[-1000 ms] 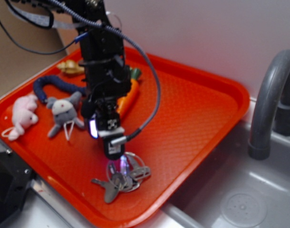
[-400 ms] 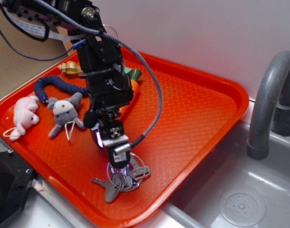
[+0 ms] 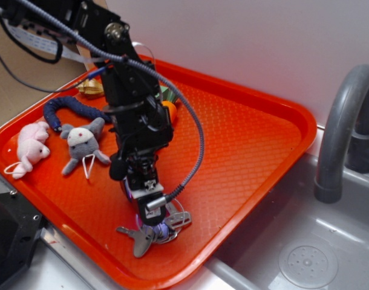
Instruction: Grab the silver keys.
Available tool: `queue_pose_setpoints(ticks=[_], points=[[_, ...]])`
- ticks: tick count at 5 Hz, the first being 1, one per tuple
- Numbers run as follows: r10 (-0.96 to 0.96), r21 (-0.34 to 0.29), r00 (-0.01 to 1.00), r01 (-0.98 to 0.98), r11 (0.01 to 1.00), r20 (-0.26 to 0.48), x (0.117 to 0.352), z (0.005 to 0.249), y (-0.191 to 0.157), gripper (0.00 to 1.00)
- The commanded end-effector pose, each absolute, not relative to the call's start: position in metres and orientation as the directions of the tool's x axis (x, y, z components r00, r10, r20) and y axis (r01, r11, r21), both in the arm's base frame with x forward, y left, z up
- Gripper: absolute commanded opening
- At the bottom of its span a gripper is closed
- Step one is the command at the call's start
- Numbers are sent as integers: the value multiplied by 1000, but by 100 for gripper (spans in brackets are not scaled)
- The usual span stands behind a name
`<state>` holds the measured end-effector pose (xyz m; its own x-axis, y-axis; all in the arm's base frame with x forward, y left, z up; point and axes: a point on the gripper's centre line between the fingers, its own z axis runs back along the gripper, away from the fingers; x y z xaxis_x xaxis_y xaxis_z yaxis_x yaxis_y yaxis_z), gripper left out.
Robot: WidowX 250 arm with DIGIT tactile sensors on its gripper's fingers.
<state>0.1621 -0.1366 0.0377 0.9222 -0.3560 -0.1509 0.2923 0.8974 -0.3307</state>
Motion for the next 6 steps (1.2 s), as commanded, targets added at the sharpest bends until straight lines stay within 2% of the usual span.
queue_pose_setpoints(ticks=[1,2,3,4,5,6], points=[[-351,-312,932,309,898,-90,150,31,-151,0],[-339,-296,938,306,905,-68,146,43,-150,0],[-286,-294,958,268,917,-20,142,70,-131,0],[-255,-315,967,241,918,-3,145,82,-116,0],[-205,-235,979,202,951,13,151,100,-110,0],[-106,-121,992,114,986,71,153,145,-93,0]])
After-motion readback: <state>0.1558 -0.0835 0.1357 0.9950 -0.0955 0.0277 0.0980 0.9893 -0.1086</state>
